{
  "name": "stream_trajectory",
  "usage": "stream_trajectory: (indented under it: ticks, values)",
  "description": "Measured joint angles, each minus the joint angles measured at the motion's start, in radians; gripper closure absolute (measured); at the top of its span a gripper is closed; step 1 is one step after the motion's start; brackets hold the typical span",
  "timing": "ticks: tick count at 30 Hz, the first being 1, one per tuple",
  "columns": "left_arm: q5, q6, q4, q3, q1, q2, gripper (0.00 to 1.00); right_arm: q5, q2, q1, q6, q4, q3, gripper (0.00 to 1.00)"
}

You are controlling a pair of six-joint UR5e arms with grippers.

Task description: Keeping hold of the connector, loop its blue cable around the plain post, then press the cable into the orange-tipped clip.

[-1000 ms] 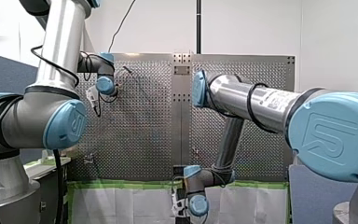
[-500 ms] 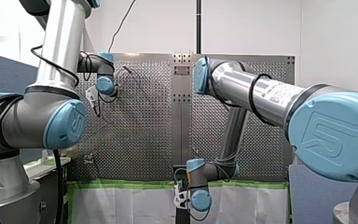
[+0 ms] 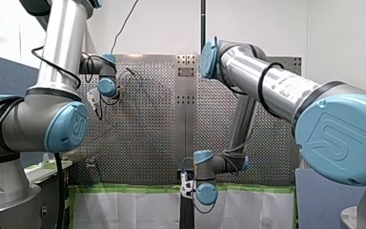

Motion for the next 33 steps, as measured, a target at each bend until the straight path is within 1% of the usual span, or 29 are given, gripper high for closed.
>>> stream_trajectory:
  ticks: [5, 12, 17, 19, 21, 24, 27, 29, 33]
  values:
    - [-0.001, -0.005, -0.006, 0.0, 0.001, 0.0, 0.0, 0.014, -0.054, -0.001, 0.0, -0.052, 0.054, 1.0]
    - [-0.011, -0.015, -0.019, 0.0, -0.001, 0.0, 0.0, 0.02, -0.124, -0.006, -0.004, -0.073, 0.124, 1.0]
    - [-0.023, -0.019, -0.026, 0.0, -0.002, 0.0, 0.0, 0.021, -0.174, -0.023, -0.007, -0.096, 0.174, 1.0]
    - [-0.024, -0.02, -0.027, -0.001, -0.003, 0.0, 0.0, 0.021, -0.19, -0.03, -0.012, -0.102, 0.19, 1.0]
    - [-0.024, -0.021, -0.029, -0.001, -0.003, 0.001, 0.0, 0.018, -0.207, -0.038, -0.021, -0.109, 0.207, 1.0]
    - [-0.025, -0.021, -0.031, -0.001, -0.004, 0.001, 0.0, 0.003, -0.232, -0.052, -0.036, -0.124, 0.232, 1.0]
    - [-0.026, -0.021, -0.032, -0.001, -0.005, 0.0, 0.0, -0.021, -0.26, -0.067, -0.054, -0.14, 0.26, 1.0]
    - [-0.027, -0.021, -0.035, 0.0, -0.006, 0.0, 0.0, -0.041, -0.28, -0.078, -0.061, -0.15, 0.28, 1.0]
    - [-0.027, -0.021, -0.037, 0.0, -0.006, 0.0, 0.0, -0.08, -0.316, -0.095, -0.068, -0.175, 0.319, 1.0]
